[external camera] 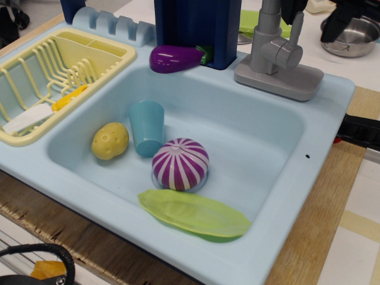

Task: Turn lever vertical to-front

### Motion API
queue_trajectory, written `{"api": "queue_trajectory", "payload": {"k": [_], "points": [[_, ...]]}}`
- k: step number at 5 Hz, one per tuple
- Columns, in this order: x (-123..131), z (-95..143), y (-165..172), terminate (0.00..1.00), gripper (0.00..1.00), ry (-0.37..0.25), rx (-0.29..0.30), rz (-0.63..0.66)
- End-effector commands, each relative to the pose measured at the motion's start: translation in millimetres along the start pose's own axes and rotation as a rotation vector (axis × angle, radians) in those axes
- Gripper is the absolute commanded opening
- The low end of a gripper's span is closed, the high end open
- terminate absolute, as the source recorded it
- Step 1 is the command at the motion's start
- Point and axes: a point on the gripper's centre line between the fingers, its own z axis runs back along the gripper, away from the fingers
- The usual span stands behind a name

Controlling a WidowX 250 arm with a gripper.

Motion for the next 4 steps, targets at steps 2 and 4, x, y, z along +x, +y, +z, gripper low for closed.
{"api": "queue_trajectory", "payload": {"k": [2, 4], "points": [[-8, 1, 8, 0.00, 0.00, 0.071, 0.032, 0.009], [-31, 0, 6, 0.00, 0.00, 0.107, 0.041, 0.048]]}}
